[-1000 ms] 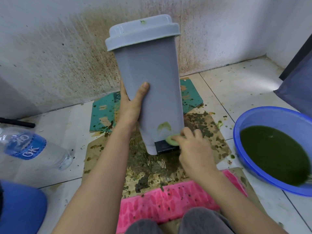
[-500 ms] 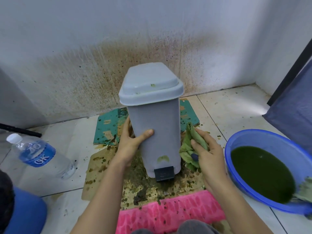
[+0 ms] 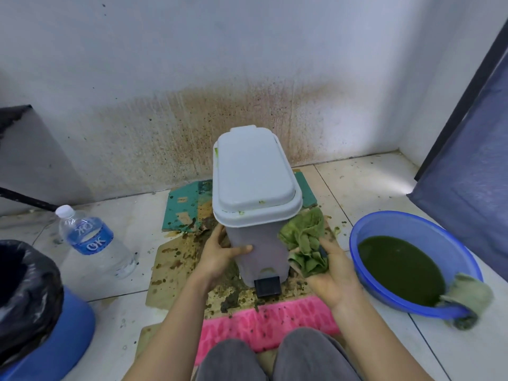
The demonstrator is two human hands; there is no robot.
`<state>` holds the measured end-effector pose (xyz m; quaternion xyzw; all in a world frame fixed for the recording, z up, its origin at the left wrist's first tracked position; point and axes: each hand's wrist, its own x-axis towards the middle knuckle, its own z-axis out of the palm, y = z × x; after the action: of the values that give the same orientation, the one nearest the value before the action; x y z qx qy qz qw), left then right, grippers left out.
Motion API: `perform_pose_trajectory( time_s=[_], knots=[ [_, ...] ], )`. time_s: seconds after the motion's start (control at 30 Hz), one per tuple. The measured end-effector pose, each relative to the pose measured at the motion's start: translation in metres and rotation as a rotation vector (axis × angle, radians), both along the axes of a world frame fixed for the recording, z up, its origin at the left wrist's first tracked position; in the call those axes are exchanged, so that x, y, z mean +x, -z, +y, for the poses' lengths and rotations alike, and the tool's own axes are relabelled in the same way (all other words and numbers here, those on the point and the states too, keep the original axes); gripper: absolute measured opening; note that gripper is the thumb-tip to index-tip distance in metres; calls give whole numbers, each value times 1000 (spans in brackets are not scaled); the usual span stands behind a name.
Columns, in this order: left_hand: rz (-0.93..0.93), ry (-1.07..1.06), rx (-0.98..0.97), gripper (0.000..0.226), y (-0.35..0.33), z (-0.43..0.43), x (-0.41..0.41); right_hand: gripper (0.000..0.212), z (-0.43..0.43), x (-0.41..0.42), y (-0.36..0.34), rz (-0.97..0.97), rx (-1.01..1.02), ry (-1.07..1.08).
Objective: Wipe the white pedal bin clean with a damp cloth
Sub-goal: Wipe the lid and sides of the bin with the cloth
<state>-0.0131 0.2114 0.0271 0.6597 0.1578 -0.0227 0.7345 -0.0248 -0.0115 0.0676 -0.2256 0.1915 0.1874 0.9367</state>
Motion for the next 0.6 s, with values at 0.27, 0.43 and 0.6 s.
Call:
perform_pose_trajectory(
  time_s=[0.27,0.43,0.6],
  knots=[
    [58,-476,370,16,-40,-20,-28,34,0,-32,-14,-87,235,-52],
    [-254,-247,238,29,-71,-67,-73,27,3,-46,-29,-191,258,-90],
    [-296,9,205,27,-110,-94,-85,47,-8,-52,-45,-231,141,-153]
  ],
)
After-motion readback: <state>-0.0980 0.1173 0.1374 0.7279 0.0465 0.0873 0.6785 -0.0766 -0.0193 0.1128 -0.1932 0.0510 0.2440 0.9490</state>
